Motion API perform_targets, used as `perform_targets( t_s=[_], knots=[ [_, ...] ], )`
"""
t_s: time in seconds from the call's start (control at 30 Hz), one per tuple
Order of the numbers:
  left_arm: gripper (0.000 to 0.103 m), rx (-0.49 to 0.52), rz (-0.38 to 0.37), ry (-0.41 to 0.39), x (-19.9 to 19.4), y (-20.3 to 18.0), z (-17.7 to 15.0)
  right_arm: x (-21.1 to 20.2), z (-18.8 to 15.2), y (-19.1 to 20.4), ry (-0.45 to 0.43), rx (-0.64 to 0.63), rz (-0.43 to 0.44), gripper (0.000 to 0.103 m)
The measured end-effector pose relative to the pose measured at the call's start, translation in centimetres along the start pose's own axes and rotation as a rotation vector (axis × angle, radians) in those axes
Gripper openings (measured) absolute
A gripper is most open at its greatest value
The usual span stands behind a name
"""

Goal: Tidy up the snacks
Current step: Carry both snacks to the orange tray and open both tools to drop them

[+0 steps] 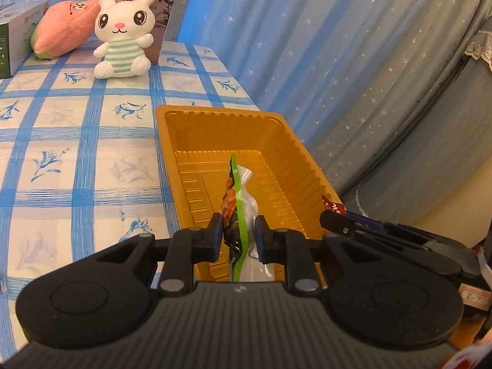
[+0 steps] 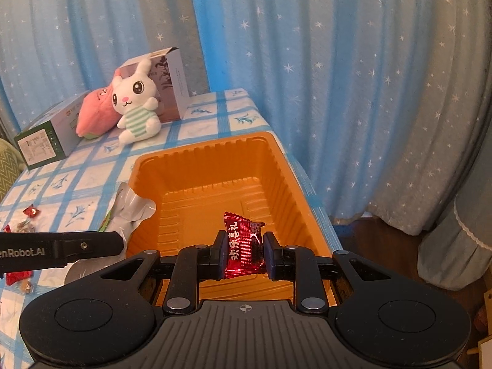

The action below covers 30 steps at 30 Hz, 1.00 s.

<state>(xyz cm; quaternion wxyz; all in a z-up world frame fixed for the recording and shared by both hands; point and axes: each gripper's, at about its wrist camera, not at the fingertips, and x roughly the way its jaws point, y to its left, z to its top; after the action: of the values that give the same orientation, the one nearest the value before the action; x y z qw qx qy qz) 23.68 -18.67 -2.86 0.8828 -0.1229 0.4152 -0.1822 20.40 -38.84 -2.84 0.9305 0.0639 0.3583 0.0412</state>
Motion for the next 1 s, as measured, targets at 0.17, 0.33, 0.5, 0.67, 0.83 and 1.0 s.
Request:
perform_targets(
  t_s=[0.17, 0.33, 0.5, 0.67, 0.83, 1.0],
  knots=[
    [0.02, -0.015, 0.004, 0.008, 0.8, 0.2, 0.0, 0.4, 0.0, -0.1, 0.008, 0.007, 0.001, 0.025],
    [0.021, -0.026, 0.008, 0.0, 0.1, 0.7, -0.3, 0.5, -0.1, -0.1, 0.015, 0.014, 0.004, 0.025],
    [0.025, -0.049, 0.021, -0.02, -1.6, 1.7, -0.9, 0.6, -0.2, 0.1, 0.024, 0.02, 0.013, 0.025],
    [0.032, -0.059, 0.046, -0.034, -3.1, 2.5, -1.6, 0.6, -0.1, 0.4, 0.027, 0.028, 0.032, 0.025],
    [0.048, -0.052, 0.057, -0.053, -4.3, 2.9, -2.0, 0.4, 0.2, 0.3, 0.019, 0.068, 0.075, 0.033],
    [0.059, -0.009, 0.081, -0.082, -5.7, 2.9, -2.6, -1.1, 0.4, 0.1, -0.023, 0.093, 0.061, 0.07]
  ],
)
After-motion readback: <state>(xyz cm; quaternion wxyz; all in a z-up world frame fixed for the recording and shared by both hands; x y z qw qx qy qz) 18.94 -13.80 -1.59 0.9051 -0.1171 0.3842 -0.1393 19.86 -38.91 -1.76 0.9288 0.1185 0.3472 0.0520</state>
